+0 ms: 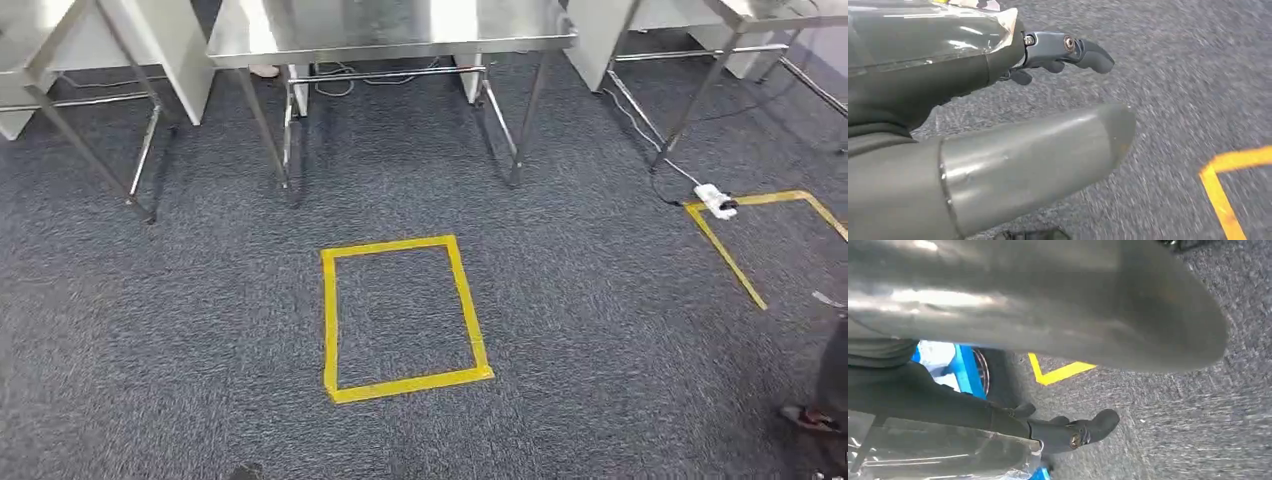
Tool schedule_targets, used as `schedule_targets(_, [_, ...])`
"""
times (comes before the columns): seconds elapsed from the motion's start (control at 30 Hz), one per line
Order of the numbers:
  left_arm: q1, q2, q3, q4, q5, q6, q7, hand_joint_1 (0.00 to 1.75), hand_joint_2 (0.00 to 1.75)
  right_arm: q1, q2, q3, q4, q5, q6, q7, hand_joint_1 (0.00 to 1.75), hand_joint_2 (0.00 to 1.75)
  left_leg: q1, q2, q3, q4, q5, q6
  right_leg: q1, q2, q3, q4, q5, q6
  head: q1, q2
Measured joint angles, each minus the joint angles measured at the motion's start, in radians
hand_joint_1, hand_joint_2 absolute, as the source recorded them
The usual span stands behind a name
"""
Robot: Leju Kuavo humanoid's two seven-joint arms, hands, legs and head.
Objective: Take the parts from the cabinet and place them on the table.
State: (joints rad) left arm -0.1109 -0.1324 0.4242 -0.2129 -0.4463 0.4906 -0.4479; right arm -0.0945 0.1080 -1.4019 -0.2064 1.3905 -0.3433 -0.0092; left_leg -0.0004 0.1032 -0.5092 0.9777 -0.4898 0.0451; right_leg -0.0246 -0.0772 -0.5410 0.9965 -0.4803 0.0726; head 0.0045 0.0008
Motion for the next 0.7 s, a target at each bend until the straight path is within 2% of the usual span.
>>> schedule_targets(0.03, [0.000, 0.000, 0.000, 0.000, 0.000, 0.000, -0.002, 0.00, 0.00, -0.001, 0.000, 0.000, 0.000, 0.000, 0.000, 0.000, 0.00, 0.00, -0.004, 0.008, 0.001, 0.008, -0.005, -0.007, 0.009, 0.008, 0.002, -0.011, 0.010, -0.008, 0.001, 0.000])
schedule_targets(0.07, [-0.002, 0.000, 0.000, 0.000, 0.000, 0.000, -0.002, 0.00, 0.00, 0.001, -0.001, 0.000, 0.000, 0.000, 0.000, 0.000, 0.00, 0.00, -0.005, 0.014, 0.003, 0.009, -0.006, -0.012, 0.008, 0.020, 0.000, -0.006, 0.011, -0.020, -0.003, 0.000])
schedule_targets(0.1, [-0.004, -0.001, 0.000, 0.000, 0.000, 0.000, -0.003, 0.00, 0.00, 0.004, -0.002, 0.000, 0.000, 0.000, 0.000, 0.000, 0.00, 0.00, -0.005, 0.021, 0.006, 0.008, -0.006, -0.014, 0.009, 0.027, -0.004, -0.005, 0.010, -0.023, -0.005, 0.000])
schedule_targets(0.13, [-0.006, -0.002, 0.000, 0.000, 0.000, 0.000, -0.003, 0.00, 0.00, 0.005, -0.003, 0.000, 0.000, 0.000, 0.000, 0.000, 0.00, 0.00, -0.003, 0.031, 0.009, 0.007, -0.007, -0.018, 0.010, 0.036, -0.013, -0.006, 0.011, -0.030, -0.005, 0.000])
schedule_targets(0.17, [-0.009, -0.001, 0.000, 0.000, -0.002, 0.000, -0.003, 0.00, 0.00, 0.004, -0.003, 0.000, 0.000, 0.000, 0.000, 0.000, 0.00, 0.00, 0.006, 0.010, 0.004, 0.014, -0.019, -0.033, -0.015, 0.049, -0.001, -0.011, 0.015, -0.043, -0.005, 0.000])
schedule_targets(0.2, [-0.009, 0.000, 0.000, 0.000, -0.002, 0.000, -0.003, 0.00, 0.00, 0.003, -0.002, 0.000, 0.000, 0.000, 0.000, 0.000, 0.00, 0.00, 0.007, -0.043, -0.004, 0.041, -0.045, -0.037, -0.011, 0.059, -0.002, -0.011, 0.018, -0.050, -0.011, 0.000])
schedule_targets(0.23, [-0.008, 0.000, 0.000, 0.000, -0.002, -0.001, -0.003, 0.00, 0.00, 0.000, -0.003, 0.000, 0.000, 0.000, 0.000, 0.000, 0.00, 0.00, 0.010, -0.077, -0.028, 0.099, -0.086, -0.036, -0.010, 0.065, -0.004, -0.010, 0.021, -0.060, -0.014, 0.000])
schedule_targets(0.27, [-0.005, 0.002, 0.000, 0.000, -0.002, -0.006, -0.003, 0.00, 0.00, -0.001, -0.002, 0.000, 0.000, 0.001, 0.001, 0.001, 0.00, 0.00, 0.012, -0.095, -0.066, 0.183, -0.131, -0.037, -0.007, 0.078, -0.008, -0.010, 0.024, -0.064, -0.014, 0.000])
schedule_targets(0.3, [0.000, 0.003, 0.000, 0.001, -0.002, -0.009, -0.003, 0.00, 0.00, -0.001, -0.002, 0.000, 0.000, 0.002, 0.002, 0.001, 0.00, 0.00, 0.013, -0.101, -0.107, 0.269, -0.167, -0.038, -0.006, 0.093, -0.011, -0.010, 0.024, -0.064, -0.014, 0.000])
schedule_targets(0.33, [0.004, 0.002, 0.000, 0.001, -0.002, -0.011, -0.003, 0.00, 0.00, 0.000, -0.002, 0.000, 0.000, 0.002, 0.002, 0.002, 0.00, 0.00, 0.013, -0.102, -0.131, 0.316, -0.176, -0.039, -0.005, 0.107, -0.012, -0.010, 0.026, -0.067, -0.014, 0.000])
schedule_targets(0.37, [0.007, 0.002, 0.000, 0.001, -0.002, -0.012, -0.003, 0.00, 0.00, 0.002, -0.001, 0.000, 0.000, 0.003, 0.002, 0.002, 0.00, 0.00, 0.015, -0.102, -0.134, 0.316, -0.160, -0.039, -0.005, 0.120, -0.012, -0.009, 0.026, -0.066, -0.013, 0.000])
schedule_targets(0.4, [0.007, 0.003, 0.000, 0.001, -0.001, -0.012, -0.003, 0.00, 0.00, 0.003, -0.001, 0.000, 0.000, 0.003, 0.002, 0.002, 0.00, 0.00, 0.017, -0.102, -0.118, 0.276, -0.125, -0.039, -0.005, 0.133, -0.012, -0.008, 0.027, -0.066, -0.014, 0.000])
schedule_targets(0.43, [0.007, 0.003, 0.000, 0.001, -0.001, -0.013, -0.003, 0.00, 0.00, 0.003, 0.000, 0.000, 0.000, 0.003, 0.003, 0.002, 0.00, 0.00, 0.022, -0.108, -0.080, 0.193, -0.070, -0.038, -0.007, 0.149, -0.011, -0.005, 0.027, -0.065, -0.013, 0.000])
schedule_targets(0.47, [0.007, 0.004, 0.000, 0.001, -0.001, -0.014, -0.004, 0.00, 0.00, 0.002, 0.001, 0.000, 0.000, 0.003, 0.004, 0.001, 0.00, 0.00, 0.028, -0.126, -0.037, 0.100, -0.020, -0.039, -0.007, 0.163, -0.012, 0.000, 0.027, -0.064, -0.014, 0.000])
schedule_targets(0.5, [0.008, 0.004, 0.000, 0.002, 0.001, -0.015, -0.004, 0.00, 0.00, 0.001, 0.001, 0.000, 0.000, 0.003, 0.007, 0.001, 0.00, 0.00, 0.037, -0.189, -0.012, 0.050, -0.020, -0.041, -0.008, 0.173, -0.017, 0.002, 0.028, -0.062, -0.015, 0.000])
schedule_targets(0.53, [0.009, 0.004, 0.001, 0.003, 0.003, -0.016, -0.004, 0.00, 0.00, -0.003, 0.001, 0.000, 0.000, 0.003, 0.011, 0.000, 0.00, 0.00, 0.036, -0.218, -0.013, 0.035, -0.022, -0.041, 0.004, 0.183, -0.028, 0.009, 0.029, -0.052, -0.015, 0.000])
schedule_targets(0.57, [0.009, 0.005, 0.001, 0.003, 0.003, -0.016, -0.005, 0.00, 0.00, -0.005, 0.002, 0.000, 0.000, 0.003, 0.013, -0.001, 0.00, 0.00, 0.031, -0.204, -0.018, 0.040, -0.022, -0.040, -0.003, 0.197, -0.036, 0.007, 0.035, -0.042, -0.013, 0.000])
schedule_targets(0.6, [0.011, 0.006, 0.001, 0.003, 0.003, -0.016, -0.005, 0.00, 0.00, -0.003, 0.003, 0.000, 0.000, 0.003, 0.014, -0.001, 0.00, 0.00, 0.025, -0.193, -0.020, 0.041, -0.022, -0.034, -0.004, 0.209, -0.043, 0.003, 0.040, -0.033, -0.014, 0.000])
schedule_targets(0.63, [0.011, 0.006, 0.001, 0.003, 0.003, -0.016, -0.005, 0.00, 0.00, 0.000, 0.003, 0.000, 0.000, 0.003, 0.015, -0.001, 0.00, 0.00, 0.019, -0.182, -0.020, 0.040, -0.018, -0.025, -0.007, 0.222, -0.047, -0.002, 0.046, -0.021, -0.013, 0.000])
schedule_targets(0.67, [0.009, 0.005, 0.001, 0.003, 0.003, -0.016, -0.005, 0.00, 0.00, 0.003, 0.003, 0.000, 0.000, 0.002, 0.016, -0.002, 0.00, 0.00, 0.024, -0.164, -0.021, 0.023, -0.007, -0.012, 0.002, 0.236, -0.060, -0.001, 0.049, -0.011, -0.012, 0.000])
schedule_targets(0.7, [0.006, 0.005, 0.002, 0.003, 0.002, -0.016, -0.005, 0.00, 0.00, 0.003, 0.003, 0.000, 0.000, 0.001, 0.016, -0.002, 0.00, 0.00, 0.025, -0.149, -0.015, 0.019, 0.000, -0.005, -0.006, 0.182, -0.062, 0.017, 0.040, -0.015, -0.010, 0.000])
